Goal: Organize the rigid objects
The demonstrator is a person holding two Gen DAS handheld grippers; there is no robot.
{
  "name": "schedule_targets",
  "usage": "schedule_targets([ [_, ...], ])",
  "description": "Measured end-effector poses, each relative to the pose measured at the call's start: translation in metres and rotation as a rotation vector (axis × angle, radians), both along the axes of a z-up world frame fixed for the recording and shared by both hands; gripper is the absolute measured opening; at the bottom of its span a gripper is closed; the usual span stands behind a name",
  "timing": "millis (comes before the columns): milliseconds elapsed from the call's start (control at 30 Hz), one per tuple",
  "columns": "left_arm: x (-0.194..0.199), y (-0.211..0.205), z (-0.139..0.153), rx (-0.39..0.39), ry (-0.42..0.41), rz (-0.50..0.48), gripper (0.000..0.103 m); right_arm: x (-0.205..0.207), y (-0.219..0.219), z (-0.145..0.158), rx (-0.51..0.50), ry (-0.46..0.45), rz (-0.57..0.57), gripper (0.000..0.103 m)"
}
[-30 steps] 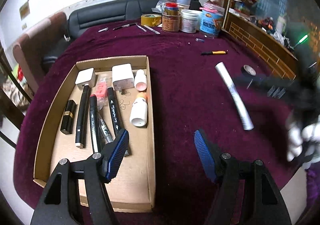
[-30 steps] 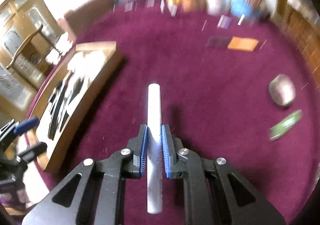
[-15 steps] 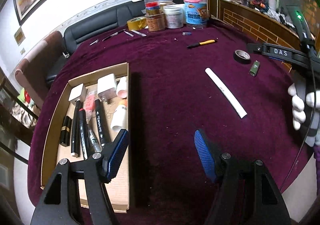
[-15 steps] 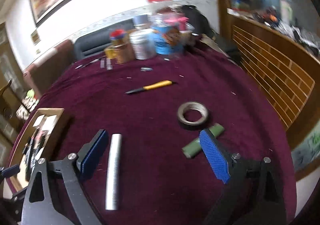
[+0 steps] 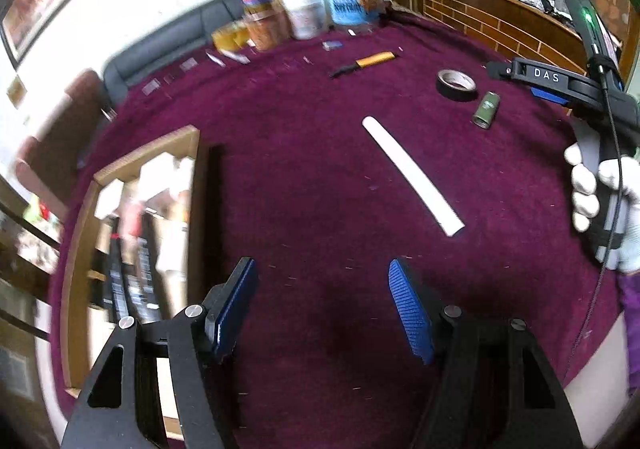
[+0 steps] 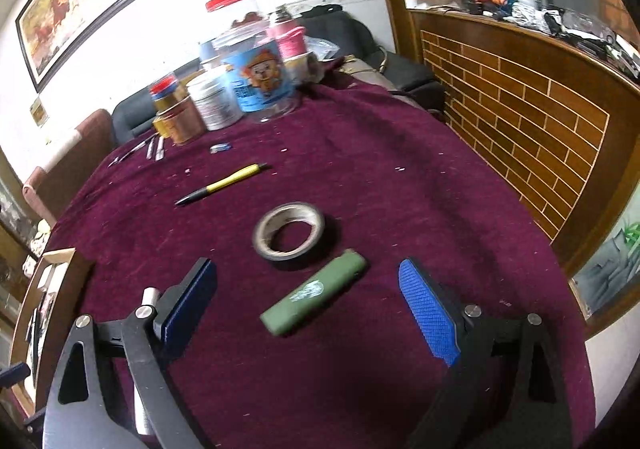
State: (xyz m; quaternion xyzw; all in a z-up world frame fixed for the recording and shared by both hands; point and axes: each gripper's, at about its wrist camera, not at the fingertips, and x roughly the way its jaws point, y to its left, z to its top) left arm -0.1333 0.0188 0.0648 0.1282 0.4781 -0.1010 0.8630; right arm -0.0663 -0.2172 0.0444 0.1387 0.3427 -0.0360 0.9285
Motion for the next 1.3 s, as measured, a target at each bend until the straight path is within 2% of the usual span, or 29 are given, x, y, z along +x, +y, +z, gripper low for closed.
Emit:
schedule_targets([
  [133, 0.014, 0.0, -0.015, -0.069, 0.084, 0.023, 0.062, 0.0, -0.022, -0.006, 0.029, -0.019, -0.061, 0.093],
  [267, 0.026, -0.005, -0.021, -0.109, 0.098, 0.046, 0.062, -0.005, -0.033, -0.003, -0.001, -0.055, -0.114, 0.093],
  [367, 0.037, -0.017, -0.023, -0.136, 0.095, 0.043, 0.062, -0.004, -0.037, -0.004, 0.013, -0.051, -0.123, 0.093],
  [533, 0.064, -0.051, -0.033, -0.136, 0.078, 0.006, 0.063, 0.001, -0.037, -0.012, 0.024, -0.011, -0.108, 0.093],
  [633, 0.081, -0.067, -0.046, -0.09, 0.079, 0.006, 0.064, 0.003, -0.036, -0.014, 0.019, 0.001, -0.104, 0.093],
  [700, 0.082, -0.068, -0.044, -0.098, 0.046, -0.036, 0.055, 0.003, -0.037, -0.016, 0.02, 0.008, -0.103, 0.093],
  [767, 0.077, -0.063, -0.04, -0.119, 0.049, -0.058, 0.015, 0.004, -0.037, -0.017, 0.023, 0.013, -0.105, 0.093],
  [800, 0.075, -0.057, -0.039, -0.131, 0.063, -0.059, 0.011, 0.004, -0.037, -0.018, 0.024, 0.016, -0.106, 0.093],
  [867, 0.073, -0.043, -0.039, -0.175, 0.09, -0.039, 0.011, 0.005, -0.038, -0.019, 0.026, 0.022, -0.106, 0.093],
  [1000, 0.075, -0.027, -0.042, -0.236, 0.085, -0.018, 0.011, 0.007, -0.036, -0.02, 0.025, 0.033, -0.103, 0.093],
  [1100, 0.079, -0.028, -0.043, -0.264, 0.05, -0.037, 0.021, 0.007, -0.037, -0.021, 0.031, 0.04, -0.108, 0.093],
  [1167, 0.071, -0.031, -0.046, -0.266, -0.029, -0.071, 0.031, 0.008, -0.04, -0.023, 0.039, 0.045, -0.117, 0.093],
  [1300, 0.078, -0.015, -0.047, -0.403, -0.013, -0.061, 0.033, 0.008, -0.041, -0.024, 0.04, 0.053, -0.139, 0.093],
])
